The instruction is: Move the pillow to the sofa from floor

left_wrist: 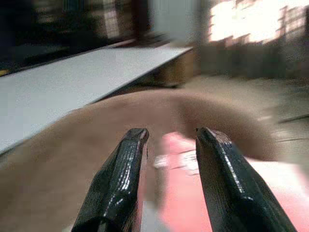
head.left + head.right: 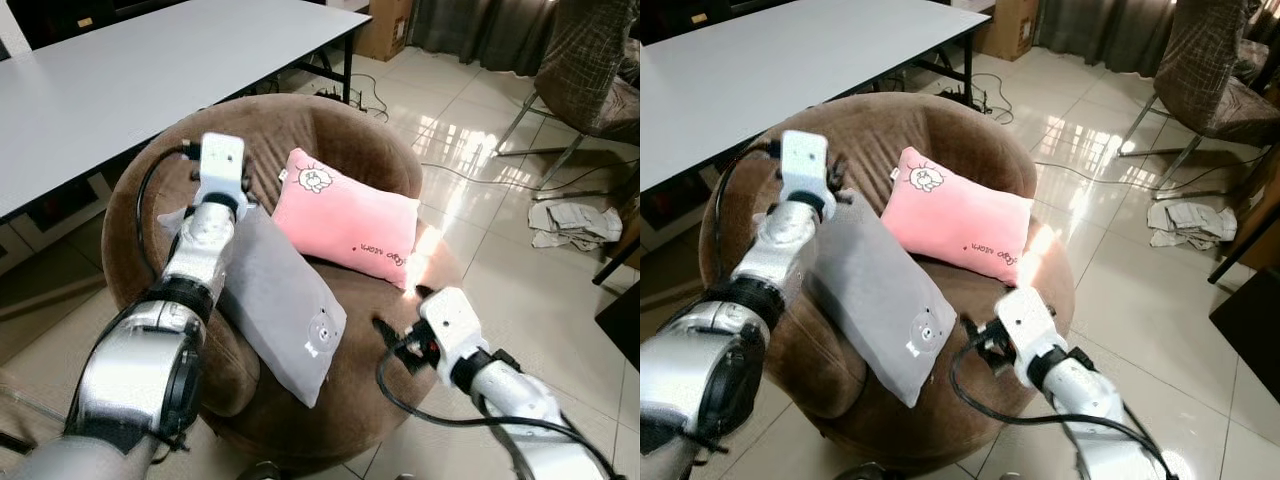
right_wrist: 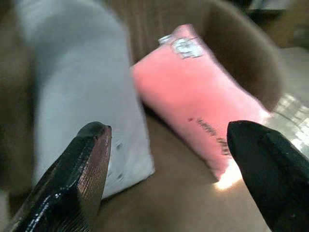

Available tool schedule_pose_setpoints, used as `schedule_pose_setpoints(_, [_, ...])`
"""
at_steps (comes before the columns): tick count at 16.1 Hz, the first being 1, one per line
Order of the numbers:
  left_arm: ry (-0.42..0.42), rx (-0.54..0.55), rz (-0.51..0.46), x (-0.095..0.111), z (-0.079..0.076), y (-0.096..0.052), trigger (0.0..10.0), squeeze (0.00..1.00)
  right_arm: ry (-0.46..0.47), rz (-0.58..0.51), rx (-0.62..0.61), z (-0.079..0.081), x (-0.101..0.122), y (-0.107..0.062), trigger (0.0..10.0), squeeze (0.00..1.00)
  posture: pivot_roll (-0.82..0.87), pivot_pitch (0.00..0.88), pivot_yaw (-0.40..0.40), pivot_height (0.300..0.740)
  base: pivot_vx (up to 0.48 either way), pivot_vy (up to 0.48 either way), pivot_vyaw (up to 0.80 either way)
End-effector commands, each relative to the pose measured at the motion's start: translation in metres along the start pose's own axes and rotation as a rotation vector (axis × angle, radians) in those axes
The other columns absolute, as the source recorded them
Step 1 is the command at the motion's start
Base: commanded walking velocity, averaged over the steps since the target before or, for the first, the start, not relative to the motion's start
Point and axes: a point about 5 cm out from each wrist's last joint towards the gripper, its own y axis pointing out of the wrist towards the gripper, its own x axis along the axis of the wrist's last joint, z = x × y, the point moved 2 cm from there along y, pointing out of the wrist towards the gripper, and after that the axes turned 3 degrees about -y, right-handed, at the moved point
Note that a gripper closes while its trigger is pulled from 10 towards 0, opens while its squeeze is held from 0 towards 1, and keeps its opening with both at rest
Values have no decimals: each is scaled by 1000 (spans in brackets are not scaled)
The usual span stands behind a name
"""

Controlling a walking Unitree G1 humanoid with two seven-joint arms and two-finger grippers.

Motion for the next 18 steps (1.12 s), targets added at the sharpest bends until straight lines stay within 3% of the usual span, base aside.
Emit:
schedule_pose_setpoints(1, [-19,-62,12,-7,-2,-8,10000,0,5,-11,-64,-8,1,-3,10000,0,-117,33,62,740,0,0,800])
schedule_pose_setpoints(2, [19,-181,7,-14,-13,-31,10000,0,50,-30,-112,-7,4,-3,10000,0,-107,31,58,740,0,0,800])
schedule_pose_setpoints(4, [123,-248,11,-21,-21,-64,10000,0,118,-40,-161,-9,3,-1,10000,0,-84,24,56,740,0,0,800])
schedule_pose_setpoints(6, [116,-247,9,-20,-25,-84,10000,0,157,-58,-211,-15,6,3,10000,0,-70,14,59,740,0,0,800])
schedule_pose_setpoints(12, [85,-241,50,-11,-38,-99,10000,0,207,-68,-271,-21,6,6,10000,0,-66,0,81,740,0,0,800])
schedule_pose_setpoints(15, [63,-196,129,-22,-34,-97,10000,0,219,-63,-286,-22,5,7,10000,0,-74,0,90,740,0,0,800])
schedule_pose_setpoints(18, [64,-228,181,-29,-40,-100,10000,0,226,-65,-277,-22,4,9,10000,0,-68,0,86,740,0,0,800])
